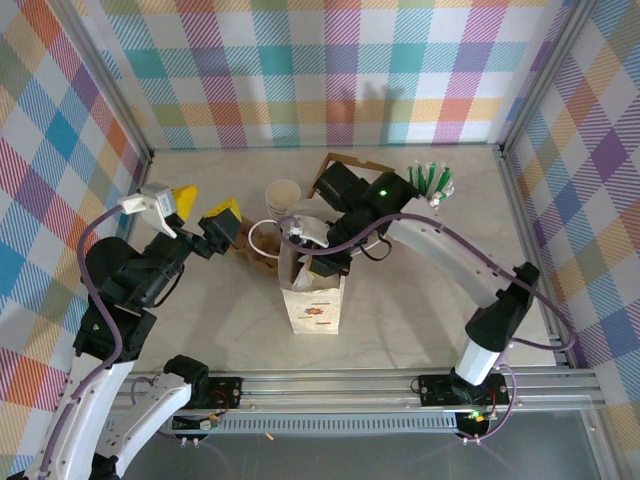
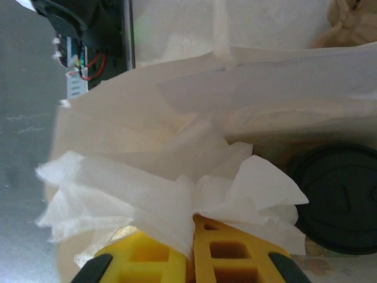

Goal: Pack the takeout coffee

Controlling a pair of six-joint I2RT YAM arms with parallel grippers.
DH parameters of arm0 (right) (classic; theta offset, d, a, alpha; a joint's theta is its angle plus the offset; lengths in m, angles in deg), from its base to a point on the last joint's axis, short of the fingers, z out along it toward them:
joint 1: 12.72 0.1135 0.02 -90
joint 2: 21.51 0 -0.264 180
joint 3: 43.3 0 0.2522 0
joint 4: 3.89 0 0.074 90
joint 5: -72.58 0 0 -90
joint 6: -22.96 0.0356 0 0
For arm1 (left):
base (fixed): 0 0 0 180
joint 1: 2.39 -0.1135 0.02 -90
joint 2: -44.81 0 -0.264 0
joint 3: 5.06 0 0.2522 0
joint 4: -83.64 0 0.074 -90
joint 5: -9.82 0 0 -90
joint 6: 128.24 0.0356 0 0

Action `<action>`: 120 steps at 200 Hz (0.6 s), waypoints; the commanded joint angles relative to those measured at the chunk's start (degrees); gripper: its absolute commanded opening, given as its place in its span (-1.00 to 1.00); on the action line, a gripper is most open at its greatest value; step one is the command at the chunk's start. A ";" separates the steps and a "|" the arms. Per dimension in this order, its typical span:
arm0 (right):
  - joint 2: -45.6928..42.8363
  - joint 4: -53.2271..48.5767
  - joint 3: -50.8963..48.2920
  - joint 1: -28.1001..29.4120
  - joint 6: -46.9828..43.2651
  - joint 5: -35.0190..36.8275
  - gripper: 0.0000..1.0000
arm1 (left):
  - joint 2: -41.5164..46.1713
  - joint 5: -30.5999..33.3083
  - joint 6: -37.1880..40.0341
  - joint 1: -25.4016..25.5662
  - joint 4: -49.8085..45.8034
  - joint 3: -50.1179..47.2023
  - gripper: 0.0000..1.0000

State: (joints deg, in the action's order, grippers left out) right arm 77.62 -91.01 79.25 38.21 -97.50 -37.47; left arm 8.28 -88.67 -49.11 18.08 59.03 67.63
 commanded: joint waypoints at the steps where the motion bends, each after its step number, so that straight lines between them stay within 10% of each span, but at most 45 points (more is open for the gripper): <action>1: 1.81 -4.73 1.81 2.13 -0.26 3.79 -0.77 | 0.67 -1.15 -0.41 -0.34 0.92 -0.55 1.00; 38: 3.69 -6.39 2.81 3.73 0.30 5.21 -0.61 | 0.57 -1.00 -0.33 -0.30 0.92 -0.58 1.00; 120: -3.57 -4.08 6.70 3.91 2.77 8.38 0.51 | -0.15 8.93 3.39 -0.32 -1.53 0.43 1.00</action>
State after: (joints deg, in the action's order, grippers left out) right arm 79.35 -95.25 84.26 41.99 -95.58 -30.17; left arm 8.28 -86.16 -48.63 18.08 58.88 67.33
